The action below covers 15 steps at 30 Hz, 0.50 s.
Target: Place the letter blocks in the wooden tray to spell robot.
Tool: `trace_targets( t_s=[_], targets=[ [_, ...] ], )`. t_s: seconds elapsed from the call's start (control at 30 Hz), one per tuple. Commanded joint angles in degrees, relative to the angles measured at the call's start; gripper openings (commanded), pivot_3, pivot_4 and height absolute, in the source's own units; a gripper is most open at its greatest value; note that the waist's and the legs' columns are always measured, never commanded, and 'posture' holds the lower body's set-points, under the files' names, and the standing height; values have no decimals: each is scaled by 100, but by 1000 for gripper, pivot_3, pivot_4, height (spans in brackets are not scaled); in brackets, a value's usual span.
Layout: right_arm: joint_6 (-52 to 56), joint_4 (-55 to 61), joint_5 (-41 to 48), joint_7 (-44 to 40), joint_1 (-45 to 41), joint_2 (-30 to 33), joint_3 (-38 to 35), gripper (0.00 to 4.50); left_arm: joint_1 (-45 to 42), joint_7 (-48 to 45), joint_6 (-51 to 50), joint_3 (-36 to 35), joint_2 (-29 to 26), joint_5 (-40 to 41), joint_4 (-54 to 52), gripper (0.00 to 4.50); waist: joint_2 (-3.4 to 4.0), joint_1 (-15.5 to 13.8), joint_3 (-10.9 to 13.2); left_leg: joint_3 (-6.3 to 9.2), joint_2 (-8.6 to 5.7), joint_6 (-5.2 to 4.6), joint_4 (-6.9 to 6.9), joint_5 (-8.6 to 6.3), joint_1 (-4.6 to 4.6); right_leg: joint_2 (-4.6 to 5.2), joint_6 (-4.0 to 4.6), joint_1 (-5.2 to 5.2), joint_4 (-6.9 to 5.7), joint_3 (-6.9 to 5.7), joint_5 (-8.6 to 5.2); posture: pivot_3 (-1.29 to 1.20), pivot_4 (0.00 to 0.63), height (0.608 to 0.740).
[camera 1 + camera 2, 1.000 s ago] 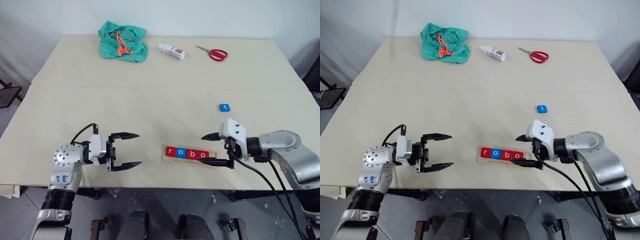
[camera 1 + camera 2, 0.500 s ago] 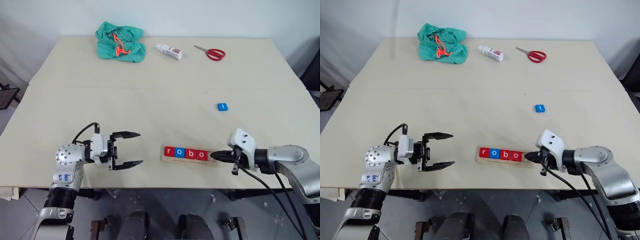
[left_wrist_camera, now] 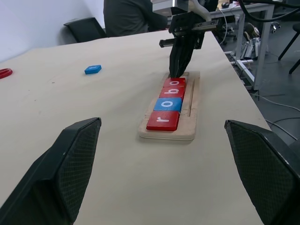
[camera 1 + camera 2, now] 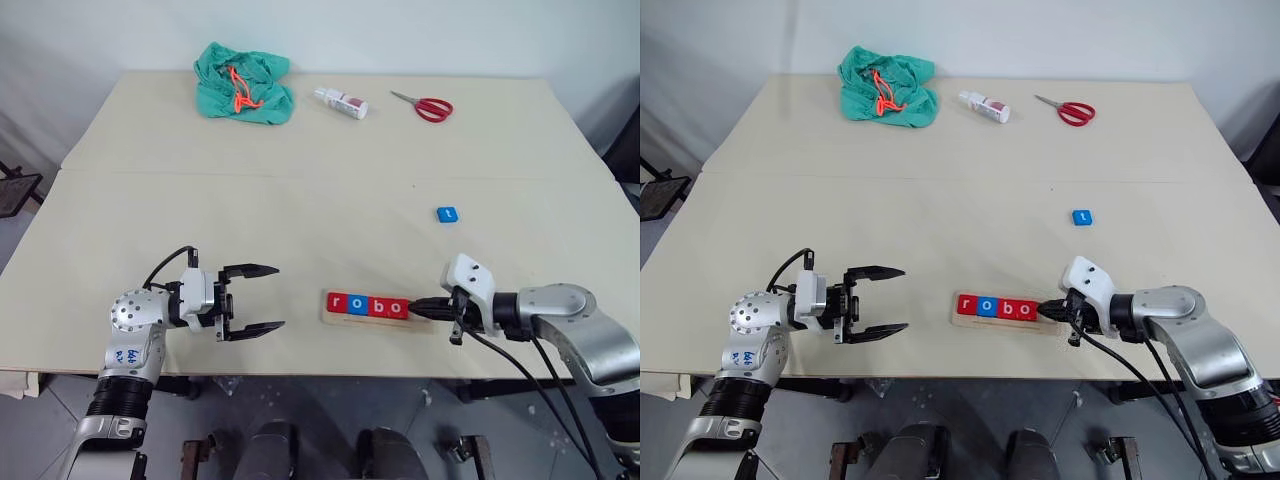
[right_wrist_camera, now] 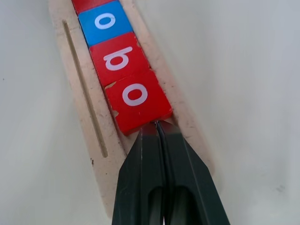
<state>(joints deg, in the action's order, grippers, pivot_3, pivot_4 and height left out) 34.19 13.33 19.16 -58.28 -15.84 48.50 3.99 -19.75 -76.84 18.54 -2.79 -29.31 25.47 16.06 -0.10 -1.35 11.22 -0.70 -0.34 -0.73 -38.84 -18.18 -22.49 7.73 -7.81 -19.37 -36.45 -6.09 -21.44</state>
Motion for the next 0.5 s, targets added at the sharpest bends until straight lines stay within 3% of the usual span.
trace_targets(
  t_s=[0.03,0.17,0.23,0.33,0.5],
  targets=[
    [82,279,195,122,22,71,-464,27,0,31,98,-69,-35,-4,-99,4500,0,1,0,0,0,0,0,0,0,0,0,0,0,0,0,0,150,740],
    [126,376,432,802,170,-327,-1211,27,-4,12,110,-72,-41,5,-68,4500,-1,0,-1,0,0,0,-1,0,0,0,0,0,0,0,0,0,150,740],
    [189,374,525,1280,216,-660,-1590,395,-2,-5,112,-72,-44,13,-58,4500,-1,3,-1,1,1,0,1,0,0,-2,0,1,0,-1,0,0,150,740],
    [157,314,456,2025,468,-1118,-2148,1271,-4,-47,93,-58,-42,30,-42,4500,-1,-14,-1,2,0,0,3,0,-1,-1,0,-1,-3,-1,0,0,150,740],
    [135,487,403,2532,842,-1398,-2322,2934,-113,-125,71,-42,-49,23,75,4500,-1,4,-1,1,-4,0,7,0,0,1,0,-1,-4,1,0,0,150,740]
  ],
)
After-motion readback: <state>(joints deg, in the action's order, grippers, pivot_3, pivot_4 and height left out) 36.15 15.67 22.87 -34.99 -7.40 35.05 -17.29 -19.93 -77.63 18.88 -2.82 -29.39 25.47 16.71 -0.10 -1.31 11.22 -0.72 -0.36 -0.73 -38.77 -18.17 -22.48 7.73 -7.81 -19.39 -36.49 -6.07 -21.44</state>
